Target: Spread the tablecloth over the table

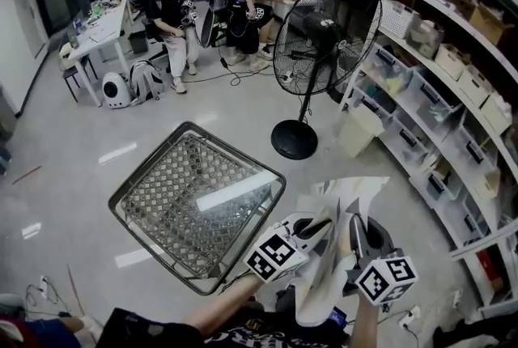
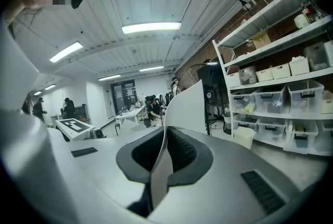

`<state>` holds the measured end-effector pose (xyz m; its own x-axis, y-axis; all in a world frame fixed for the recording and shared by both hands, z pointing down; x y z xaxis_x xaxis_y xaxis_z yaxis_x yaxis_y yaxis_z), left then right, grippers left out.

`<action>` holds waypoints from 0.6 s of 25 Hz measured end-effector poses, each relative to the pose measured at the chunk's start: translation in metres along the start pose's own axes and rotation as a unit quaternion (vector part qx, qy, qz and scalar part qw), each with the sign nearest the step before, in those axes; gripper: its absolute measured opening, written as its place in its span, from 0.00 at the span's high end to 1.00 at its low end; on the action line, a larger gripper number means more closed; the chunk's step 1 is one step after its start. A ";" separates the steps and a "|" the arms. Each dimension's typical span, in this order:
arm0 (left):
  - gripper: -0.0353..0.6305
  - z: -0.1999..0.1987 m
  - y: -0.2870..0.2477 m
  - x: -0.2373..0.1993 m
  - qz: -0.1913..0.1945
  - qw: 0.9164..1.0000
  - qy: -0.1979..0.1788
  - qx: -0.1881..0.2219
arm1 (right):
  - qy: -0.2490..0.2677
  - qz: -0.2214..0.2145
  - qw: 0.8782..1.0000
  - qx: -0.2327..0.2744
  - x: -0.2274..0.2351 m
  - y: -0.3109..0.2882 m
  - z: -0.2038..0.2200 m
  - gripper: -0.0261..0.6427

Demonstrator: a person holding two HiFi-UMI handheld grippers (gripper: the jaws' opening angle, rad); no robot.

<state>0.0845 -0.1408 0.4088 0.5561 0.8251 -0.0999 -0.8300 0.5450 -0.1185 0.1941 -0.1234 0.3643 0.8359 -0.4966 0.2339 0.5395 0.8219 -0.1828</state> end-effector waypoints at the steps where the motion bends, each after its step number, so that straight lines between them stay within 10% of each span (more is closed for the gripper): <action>1: 0.91 -0.002 -0.007 -0.009 -0.003 1.000 -0.003 -0.001 | 0.001 -0.007 1.000 -0.003 0.007 -0.011 -0.002 0.93; 15: 0.91 -0.057 -0.121 -0.184 -0.172 0.985 -0.016 0.018 | 0.102 -0.172 0.980 -0.018 0.104 -0.205 -0.089 0.93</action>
<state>0.0854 -0.3670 0.3849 0.8040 0.5940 -0.0281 -0.5933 0.7981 -0.1052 0.1799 -0.3682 0.3414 0.6053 -0.7907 0.0914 0.7926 0.5882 -0.1606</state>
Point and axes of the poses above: the fingertips, and each gripper's own axes: y backward along the fingers, x to its right, z out of its underside, the point moved 5 cm from there along y, backward along the fingers, and after that the axes turned 3 degrees about -z, right-handed, at the moved point
